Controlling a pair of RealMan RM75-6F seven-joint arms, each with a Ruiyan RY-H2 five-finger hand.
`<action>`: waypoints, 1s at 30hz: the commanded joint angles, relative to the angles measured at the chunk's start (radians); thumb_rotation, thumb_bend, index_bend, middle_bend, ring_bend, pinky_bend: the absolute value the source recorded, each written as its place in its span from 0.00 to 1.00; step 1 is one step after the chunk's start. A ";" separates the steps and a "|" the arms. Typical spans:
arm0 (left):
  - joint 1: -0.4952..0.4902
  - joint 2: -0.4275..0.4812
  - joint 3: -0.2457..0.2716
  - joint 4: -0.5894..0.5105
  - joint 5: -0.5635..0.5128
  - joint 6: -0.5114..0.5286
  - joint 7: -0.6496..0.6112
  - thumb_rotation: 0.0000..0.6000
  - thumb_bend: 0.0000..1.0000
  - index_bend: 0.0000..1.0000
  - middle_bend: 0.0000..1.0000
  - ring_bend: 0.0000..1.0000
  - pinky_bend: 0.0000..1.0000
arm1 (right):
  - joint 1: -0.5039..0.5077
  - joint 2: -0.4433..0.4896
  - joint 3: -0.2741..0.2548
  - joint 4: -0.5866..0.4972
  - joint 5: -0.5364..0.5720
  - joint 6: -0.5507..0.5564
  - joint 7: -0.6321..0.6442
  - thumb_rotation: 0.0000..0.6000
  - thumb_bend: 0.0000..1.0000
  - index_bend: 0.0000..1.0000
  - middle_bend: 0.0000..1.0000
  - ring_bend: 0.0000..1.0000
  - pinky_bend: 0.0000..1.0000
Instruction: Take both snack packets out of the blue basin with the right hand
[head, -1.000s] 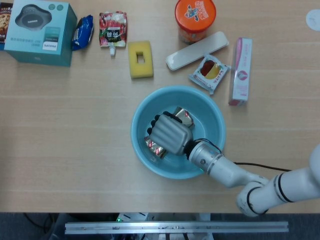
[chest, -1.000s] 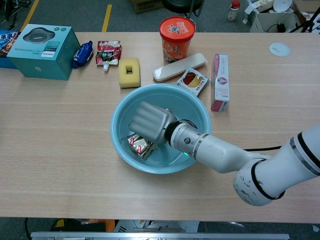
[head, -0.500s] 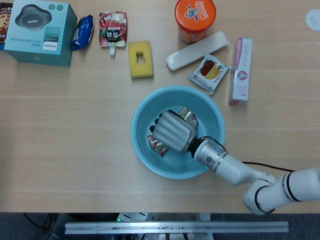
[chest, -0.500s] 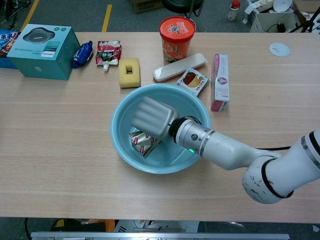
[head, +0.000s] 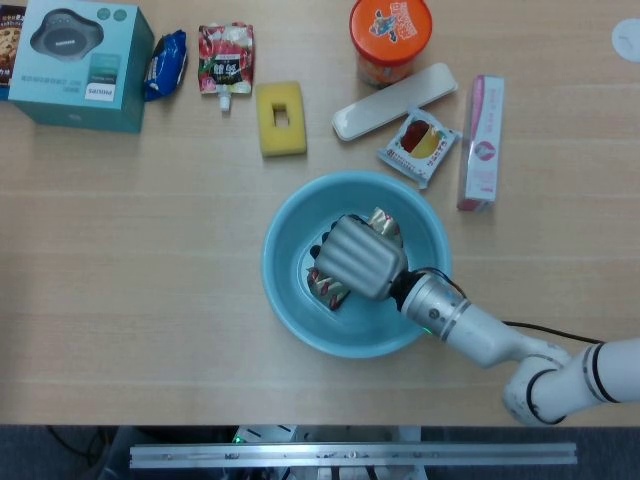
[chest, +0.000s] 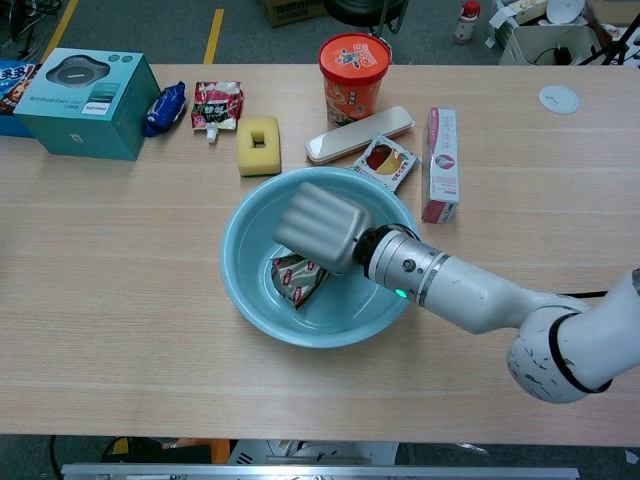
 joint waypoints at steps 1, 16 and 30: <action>0.000 0.000 0.000 0.000 0.000 0.000 -0.001 1.00 0.36 0.23 0.19 0.11 0.10 | -0.009 0.015 0.016 -0.014 -0.027 0.021 0.015 1.00 0.38 0.74 0.69 0.70 0.91; -0.003 0.001 0.000 -0.003 0.004 -0.001 0.004 1.00 0.36 0.23 0.19 0.12 0.10 | -0.030 0.178 0.239 -0.081 0.040 0.115 0.041 1.00 0.39 0.76 0.70 0.71 0.91; 0.000 0.008 0.001 -0.014 0.001 0.003 0.015 1.00 0.36 0.23 0.19 0.12 0.10 | 0.020 0.129 0.316 0.031 0.289 0.031 -0.095 1.00 0.38 0.33 0.44 0.46 0.77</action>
